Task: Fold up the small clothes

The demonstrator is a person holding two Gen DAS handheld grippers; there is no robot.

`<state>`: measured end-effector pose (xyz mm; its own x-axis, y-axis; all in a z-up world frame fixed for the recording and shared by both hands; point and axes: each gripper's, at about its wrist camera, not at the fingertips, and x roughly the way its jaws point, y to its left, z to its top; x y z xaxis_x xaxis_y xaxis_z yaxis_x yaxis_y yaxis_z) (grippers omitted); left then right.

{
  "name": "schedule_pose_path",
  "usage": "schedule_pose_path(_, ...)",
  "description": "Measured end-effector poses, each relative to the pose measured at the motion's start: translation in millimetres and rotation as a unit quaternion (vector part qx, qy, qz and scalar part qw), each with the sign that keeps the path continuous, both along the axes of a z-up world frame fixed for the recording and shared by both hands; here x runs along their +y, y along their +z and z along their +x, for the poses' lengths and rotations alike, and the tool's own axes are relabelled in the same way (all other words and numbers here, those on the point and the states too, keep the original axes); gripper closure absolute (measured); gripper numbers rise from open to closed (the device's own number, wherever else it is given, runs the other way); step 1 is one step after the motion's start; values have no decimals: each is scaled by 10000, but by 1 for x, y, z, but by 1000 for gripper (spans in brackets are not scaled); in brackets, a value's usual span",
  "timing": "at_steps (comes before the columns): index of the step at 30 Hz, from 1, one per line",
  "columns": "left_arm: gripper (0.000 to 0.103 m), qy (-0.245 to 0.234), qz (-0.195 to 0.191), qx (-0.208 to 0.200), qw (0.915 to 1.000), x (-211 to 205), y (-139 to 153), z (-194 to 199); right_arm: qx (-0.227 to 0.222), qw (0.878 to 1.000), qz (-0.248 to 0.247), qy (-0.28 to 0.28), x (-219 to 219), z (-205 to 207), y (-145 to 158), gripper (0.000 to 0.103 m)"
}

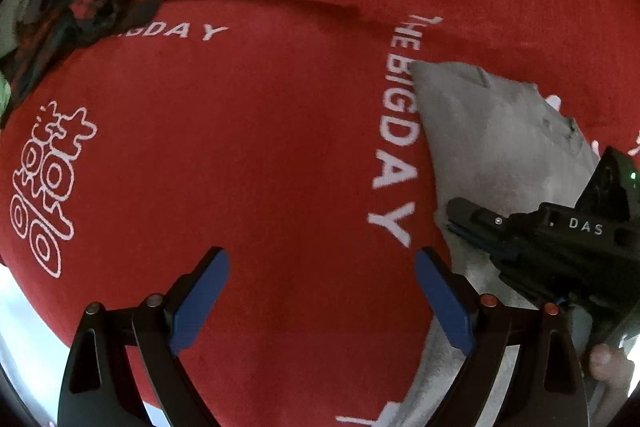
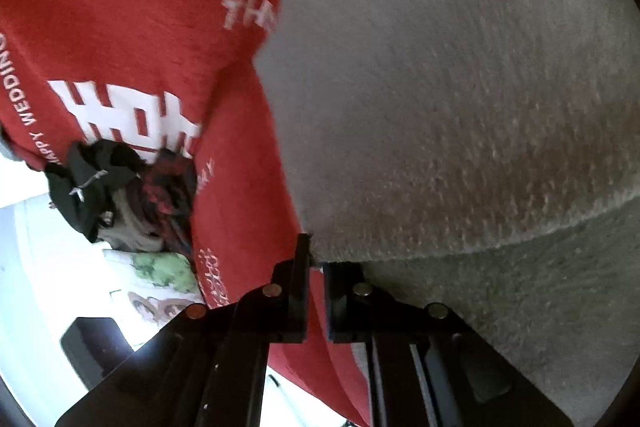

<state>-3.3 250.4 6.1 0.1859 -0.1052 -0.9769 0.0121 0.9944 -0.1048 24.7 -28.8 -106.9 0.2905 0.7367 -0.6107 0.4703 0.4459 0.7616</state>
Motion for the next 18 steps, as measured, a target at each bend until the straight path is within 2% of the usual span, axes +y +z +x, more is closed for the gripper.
schedule_pose_path(2, 9, -170, -30, -37, 9998, -8, 5, -2, 26, 9995, -196, 254, -4, -2, 11, 85)
schedule_pose_path(4, 9, -322, -68, -56, 9994, -16, 8, -4, -229, 9956, -725, 541, -18, -7, 33, 77)
schedule_pose_path(5, 9, -376, -93, -61, 9992, -19, 10, -4, -380, 9909, -1140, 605, -30, -11, 45, 73)
schedule_pose_path(7, 9, -486, -165, -73, 9987, -28, 12, -5, -603, 9752, -2066, 517, -65, -20, 67, 73)
schedule_pose_path(10, 9, -665, -245, -74, 9975, -43, 11, -8, -524, 9491, -3105, 114, -124, -27, 80, 73)
schedule_pose_path(14, 9, -924, -291, 31, 9953, -70, 7, -16, 30, 9221, -3851, -381, -191, -35, 69, 73)
schedule_pose_path(15, 9, -988, -308, 55, 9946, -77, 7, -18, 106, 9185, -3929, -424, -200, -38, 66, 74)
schedule_pose_path(17, 9, -1115, -335, 85, 9932, -89, 8, -22, 65, 9227, -3818, -527, -215, -46, 62, 90)
schedule_pose_path(18, 9, -1181, -347, 93, 9924, -96, 9, -25, 95, 9246, -3766, -569, -219, -50, 63, 91)
